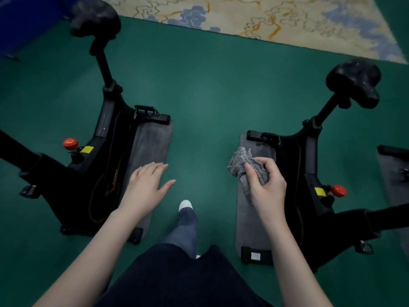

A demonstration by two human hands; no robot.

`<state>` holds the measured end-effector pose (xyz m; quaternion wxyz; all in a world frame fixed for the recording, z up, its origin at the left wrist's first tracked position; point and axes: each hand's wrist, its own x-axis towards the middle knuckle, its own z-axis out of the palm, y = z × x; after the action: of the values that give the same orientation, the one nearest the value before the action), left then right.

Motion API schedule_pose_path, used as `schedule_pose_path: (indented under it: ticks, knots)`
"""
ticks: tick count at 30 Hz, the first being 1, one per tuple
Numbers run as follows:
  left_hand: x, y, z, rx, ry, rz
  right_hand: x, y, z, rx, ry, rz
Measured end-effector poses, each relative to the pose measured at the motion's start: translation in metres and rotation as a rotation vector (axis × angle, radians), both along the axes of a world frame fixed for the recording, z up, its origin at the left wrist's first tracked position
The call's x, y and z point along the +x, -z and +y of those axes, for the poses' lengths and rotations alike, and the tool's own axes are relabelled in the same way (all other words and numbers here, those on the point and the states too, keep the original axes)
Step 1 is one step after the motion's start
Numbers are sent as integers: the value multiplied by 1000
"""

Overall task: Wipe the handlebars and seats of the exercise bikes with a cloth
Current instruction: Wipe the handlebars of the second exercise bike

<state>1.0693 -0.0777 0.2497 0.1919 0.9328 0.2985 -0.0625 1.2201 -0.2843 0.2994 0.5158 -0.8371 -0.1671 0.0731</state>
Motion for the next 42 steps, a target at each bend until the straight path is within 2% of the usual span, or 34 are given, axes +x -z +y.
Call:
schedule_pose_path:
  ticks: [9, 17, 25, 31, 37, 42]
  knots:
    - [80, -6, 81, 1, -62, -26, 86, -2, 103, 1, -126, -50]
    - [93, -5, 123, -12, -212, 17, 128, 3, 179, -8, -318, -64]
    - [97, -2, 148, -17, -534, 16, 166, 7, 272, 8, -637, -10]
    - [136, -1, 158, -4, -816, 29, 217, 6, 339, 23, -946, -45]
    - [168, -3, 157, -3, -1048, 16, 264, 6, 391, 49, -1093, -16]
    - [166, -1, 145, -19, -1250, 15, 256, 11, 428, 42, -1266, 27]
